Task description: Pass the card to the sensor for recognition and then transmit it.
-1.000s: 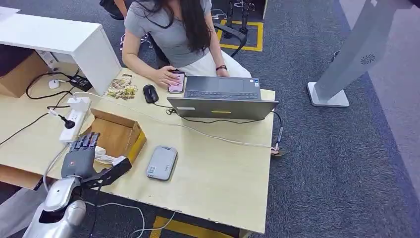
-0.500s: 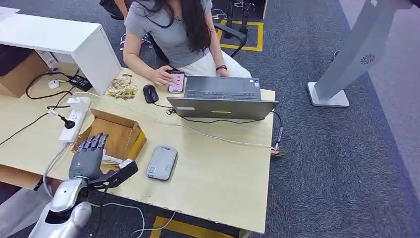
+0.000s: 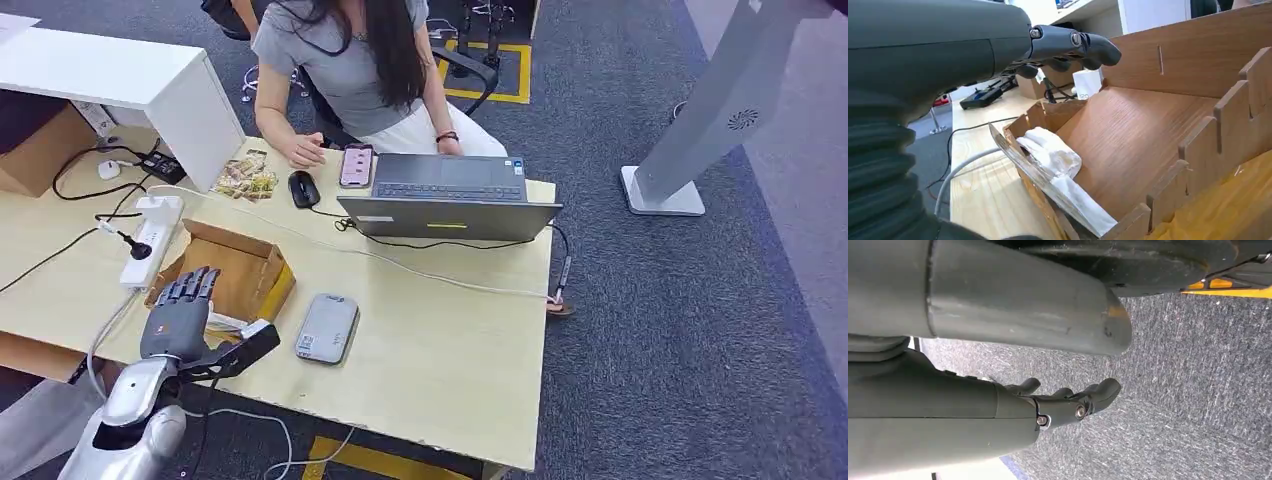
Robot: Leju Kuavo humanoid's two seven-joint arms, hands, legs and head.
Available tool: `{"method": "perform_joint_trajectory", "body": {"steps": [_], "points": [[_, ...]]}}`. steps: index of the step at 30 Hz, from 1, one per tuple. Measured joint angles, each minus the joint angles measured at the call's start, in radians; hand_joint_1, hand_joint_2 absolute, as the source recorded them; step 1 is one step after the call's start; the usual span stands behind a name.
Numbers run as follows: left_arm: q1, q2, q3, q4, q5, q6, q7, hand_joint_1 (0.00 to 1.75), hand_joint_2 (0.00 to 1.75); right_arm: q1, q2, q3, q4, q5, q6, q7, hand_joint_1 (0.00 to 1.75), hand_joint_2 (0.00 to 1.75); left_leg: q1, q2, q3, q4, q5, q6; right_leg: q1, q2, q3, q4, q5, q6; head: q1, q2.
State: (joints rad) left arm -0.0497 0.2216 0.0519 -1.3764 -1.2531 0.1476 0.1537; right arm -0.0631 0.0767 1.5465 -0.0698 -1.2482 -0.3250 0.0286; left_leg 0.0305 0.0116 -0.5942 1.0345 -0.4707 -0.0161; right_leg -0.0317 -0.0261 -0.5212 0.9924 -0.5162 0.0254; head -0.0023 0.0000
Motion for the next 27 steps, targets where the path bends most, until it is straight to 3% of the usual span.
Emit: {"method": "perform_joint_trajectory", "body": {"steps": [27], "points": [[0.0, 0.0, -0.009, 0.0, 0.024, 0.001, -0.017, 1.75, 1.75, 0.0, 0.0, 0.0, 0.0, -0.001, 0.007, -0.002, 0.0, 0.0, 0.0, 0.0, 0.0, 0.0, 0.0, 0.0, 0.0, 0.0, 0.0, 0.0, 0.0, 0.0, 0.0, 0.0]]}}
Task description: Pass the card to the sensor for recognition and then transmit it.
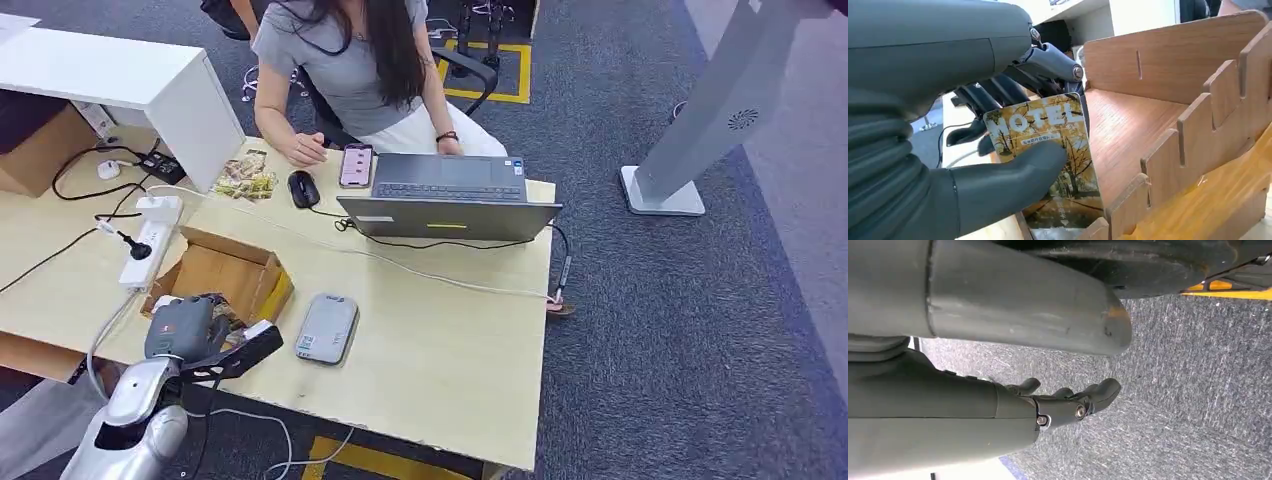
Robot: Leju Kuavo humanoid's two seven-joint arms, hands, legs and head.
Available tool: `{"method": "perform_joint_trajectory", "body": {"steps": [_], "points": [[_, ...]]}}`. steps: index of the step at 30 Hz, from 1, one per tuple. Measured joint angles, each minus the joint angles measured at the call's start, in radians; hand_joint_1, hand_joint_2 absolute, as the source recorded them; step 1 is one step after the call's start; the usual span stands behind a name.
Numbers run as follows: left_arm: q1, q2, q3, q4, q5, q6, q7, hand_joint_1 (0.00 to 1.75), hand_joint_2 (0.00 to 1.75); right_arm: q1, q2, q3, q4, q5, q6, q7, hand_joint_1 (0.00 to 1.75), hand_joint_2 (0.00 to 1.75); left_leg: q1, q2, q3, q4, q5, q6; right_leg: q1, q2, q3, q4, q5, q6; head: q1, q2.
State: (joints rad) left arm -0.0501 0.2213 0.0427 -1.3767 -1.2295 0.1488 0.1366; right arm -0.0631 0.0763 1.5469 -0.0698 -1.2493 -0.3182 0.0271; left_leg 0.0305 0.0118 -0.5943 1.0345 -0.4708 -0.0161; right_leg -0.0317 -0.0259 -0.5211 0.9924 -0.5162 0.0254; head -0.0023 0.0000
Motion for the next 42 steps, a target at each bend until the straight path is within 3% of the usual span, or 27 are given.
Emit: {"method": "perform_joint_trajectory", "body": {"steps": [15, 32, 42], "points": [[-0.015, -0.001, -0.001, -0.006, 0.009, 0.003, 0.0, 1.75, 1.75, 0.0, 0.0, 0.001, 0.0, 0.0, 0.004, 0.0, 0.0, 0.0, 0.0, 0.0, 0.0, 0.0, 0.0, 0.0, 0.0, 0.0, -0.002, 0.0, 0.0, 0.0, 0.0, 0.0], [-0.356, 0.029, -0.072, 0.001, -0.003, -0.022, -0.002, 1.75, 1.75, 0.0, -0.005, 0.002, -0.006, -0.001, 0.009, -0.017, 0.0, 0.0, 0.0, 0.0, 0.0, 0.001, 0.001, 0.0, 0.0, 0.0, 0.0, 0.0, 0.001, 0.0, 0.0, 0.0], [-0.393, 0.037, -0.088, 0.014, -0.005, -0.023, -0.002, 1.75, 1.75, -0.001, -0.005, 0.002, -0.01, -0.001, 0.01, -0.017, 0.0, 0.0, 0.0, 0.0, 0.0, 0.001, 0.001, 0.0, 0.0, 0.0, -0.001, 0.0, 0.001, 0.0, 0.0, 0.0]]}}
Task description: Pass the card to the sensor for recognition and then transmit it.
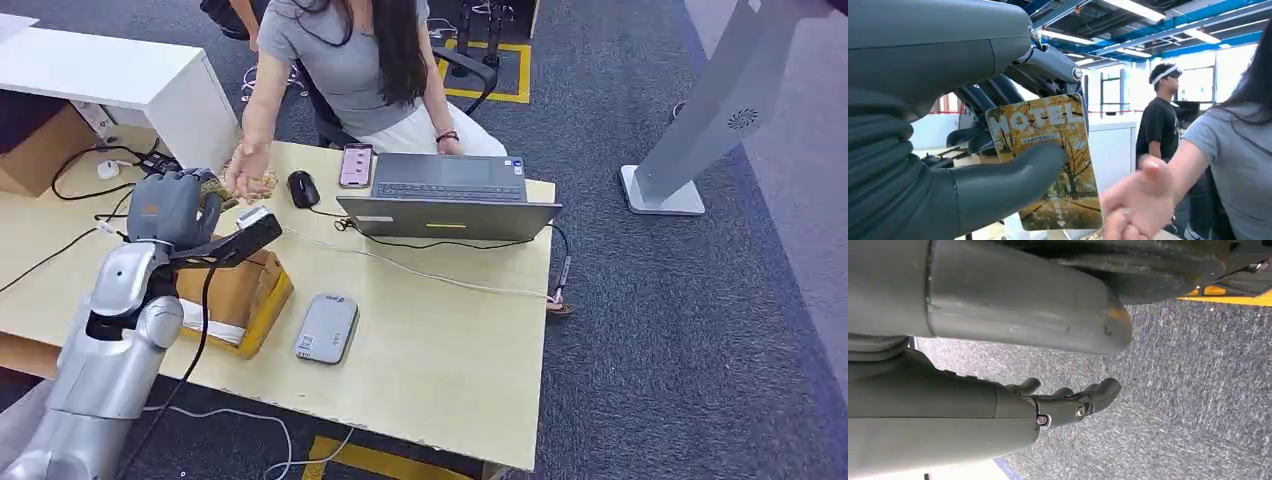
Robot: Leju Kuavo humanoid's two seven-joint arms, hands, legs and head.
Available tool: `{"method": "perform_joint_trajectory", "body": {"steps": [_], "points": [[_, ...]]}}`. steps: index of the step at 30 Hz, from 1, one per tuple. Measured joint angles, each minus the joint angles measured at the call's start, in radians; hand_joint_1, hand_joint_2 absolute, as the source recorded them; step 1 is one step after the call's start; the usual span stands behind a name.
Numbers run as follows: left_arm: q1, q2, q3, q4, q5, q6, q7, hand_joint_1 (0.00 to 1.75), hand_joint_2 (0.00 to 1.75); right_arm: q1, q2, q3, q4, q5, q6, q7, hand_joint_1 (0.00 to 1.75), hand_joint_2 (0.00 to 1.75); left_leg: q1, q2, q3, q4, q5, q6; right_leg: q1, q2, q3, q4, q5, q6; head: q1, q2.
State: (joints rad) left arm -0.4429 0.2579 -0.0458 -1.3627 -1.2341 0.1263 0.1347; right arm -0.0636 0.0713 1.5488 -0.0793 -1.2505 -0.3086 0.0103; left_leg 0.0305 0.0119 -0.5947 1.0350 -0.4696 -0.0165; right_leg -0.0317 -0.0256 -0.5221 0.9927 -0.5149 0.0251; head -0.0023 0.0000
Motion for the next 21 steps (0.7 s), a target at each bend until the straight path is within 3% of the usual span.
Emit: {"method": "perform_joint_trajectory", "body": {"steps": [12, 17, 21], "points": [[-0.028, 0.004, -0.008, 0.016, -0.011, -0.002, 0.018, 1.75, 1.75, 0.0, 0.0, 0.0, -0.001, 0.001, 0.002, 0.0, 0.0, 0.0, 0.0, 0.0, 0.0, 0.0, 0.0, 0.0, 0.0, 0.0, 0.0, 0.0, 0.0, 0.0, 0.0, 0.0], [-0.176, 0.016, -0.057, 0.124, -0.148, 0.006, 0.095, 1.75, 1.75, -0.001, -0.004, 0.0, -0.003, 0.024, 0.019, -0.007, 0.0, 0.0, 0.0, -0.001, -0.001, 0.0, 0.001, -0.001, 0.0, -0.001, -0.001, 0.0, 0.001, -0.001, 0.0, 0.0], [-0.295, 0.02, -0.08, 0.228, -0.194, 0.017, 0.111, 1.75, 1.75, -0.001, -0.013, 0.0, -0.008, 0.039, 0.039, -0.015, 0.0, 0.0, 0.0, 0.0, -0.001, 0.0, 0.002, 0.0, 0.0, 0.0, -0.001, 0.0, 0.002, -0.001, 0.0, 0.0]]}}
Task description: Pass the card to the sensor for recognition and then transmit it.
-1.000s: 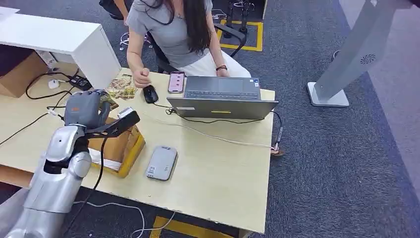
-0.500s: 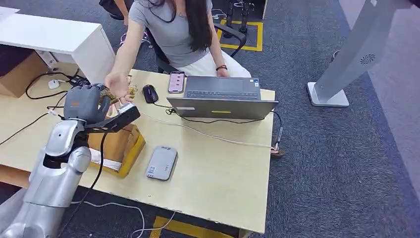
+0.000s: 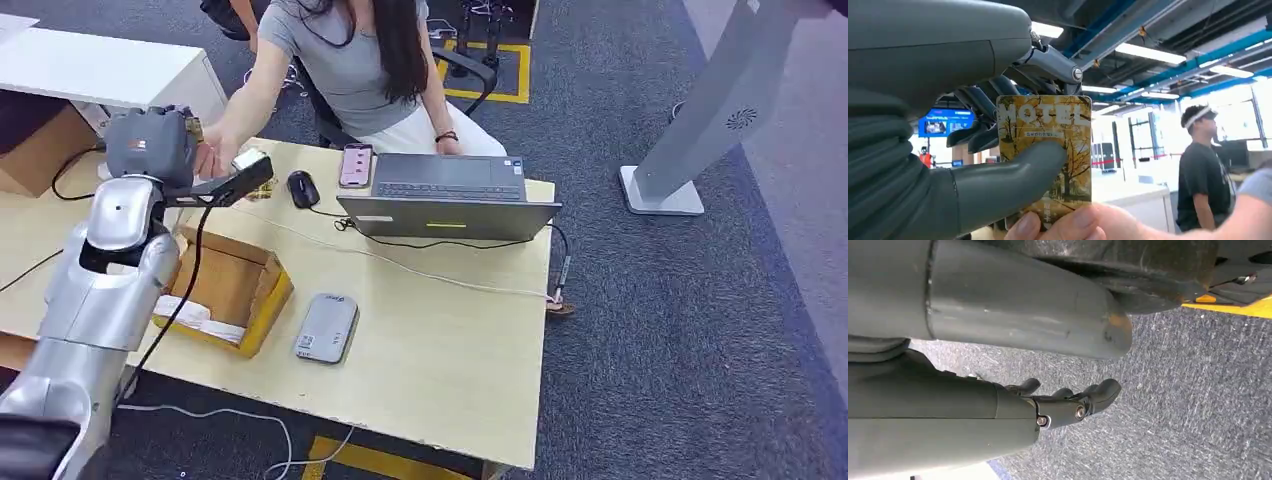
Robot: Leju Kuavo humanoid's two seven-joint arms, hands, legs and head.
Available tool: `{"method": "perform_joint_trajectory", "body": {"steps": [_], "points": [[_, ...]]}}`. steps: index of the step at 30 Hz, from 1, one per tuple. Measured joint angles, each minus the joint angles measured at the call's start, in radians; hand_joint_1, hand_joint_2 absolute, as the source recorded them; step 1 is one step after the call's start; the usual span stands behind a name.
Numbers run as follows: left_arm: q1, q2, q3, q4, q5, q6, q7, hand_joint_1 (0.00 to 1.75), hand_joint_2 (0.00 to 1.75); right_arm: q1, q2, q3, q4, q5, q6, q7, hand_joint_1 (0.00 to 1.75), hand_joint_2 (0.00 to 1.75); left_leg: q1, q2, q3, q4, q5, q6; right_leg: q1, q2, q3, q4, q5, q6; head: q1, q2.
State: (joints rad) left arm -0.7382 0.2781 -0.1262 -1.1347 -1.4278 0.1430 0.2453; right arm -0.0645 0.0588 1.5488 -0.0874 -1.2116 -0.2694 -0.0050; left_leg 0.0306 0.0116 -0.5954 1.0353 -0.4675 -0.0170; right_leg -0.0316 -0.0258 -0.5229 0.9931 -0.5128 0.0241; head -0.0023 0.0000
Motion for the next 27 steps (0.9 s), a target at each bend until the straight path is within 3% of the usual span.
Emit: {"method": "perform_joint_trajectory", "body": {"steps": [9, 27], "points": [[-0.048, 0.0, -0.025, 0.091, -0.021, 0.077, 0.005, 1.75, 1.75, -0.003, -0.008, 0.0, -0.009, 0.035, 0.008, 0.026, 0.0, 0.0, 0.0, 0.001, 0.0, 0.0, 0.0, 0.0, 0.0, 0.001, 0.0, 0.0, 0.0, 0.0, 0.0, 0.0], [-0.049, 0.002, -0.028, 0.13, -0.021, 0.079, 0.006, 1.75, 1.75, -0.003, -0.013, 0.0, -0.017, 0.035, 0.008, 0.026, 0.0, 0.0, 0.0, 0.001, -0.001, 0.0, 0.0, 0.0, 0.0, 0.001, 0.0, 0.0, 0.0, 0.0, 0.0, 0.0]]}}
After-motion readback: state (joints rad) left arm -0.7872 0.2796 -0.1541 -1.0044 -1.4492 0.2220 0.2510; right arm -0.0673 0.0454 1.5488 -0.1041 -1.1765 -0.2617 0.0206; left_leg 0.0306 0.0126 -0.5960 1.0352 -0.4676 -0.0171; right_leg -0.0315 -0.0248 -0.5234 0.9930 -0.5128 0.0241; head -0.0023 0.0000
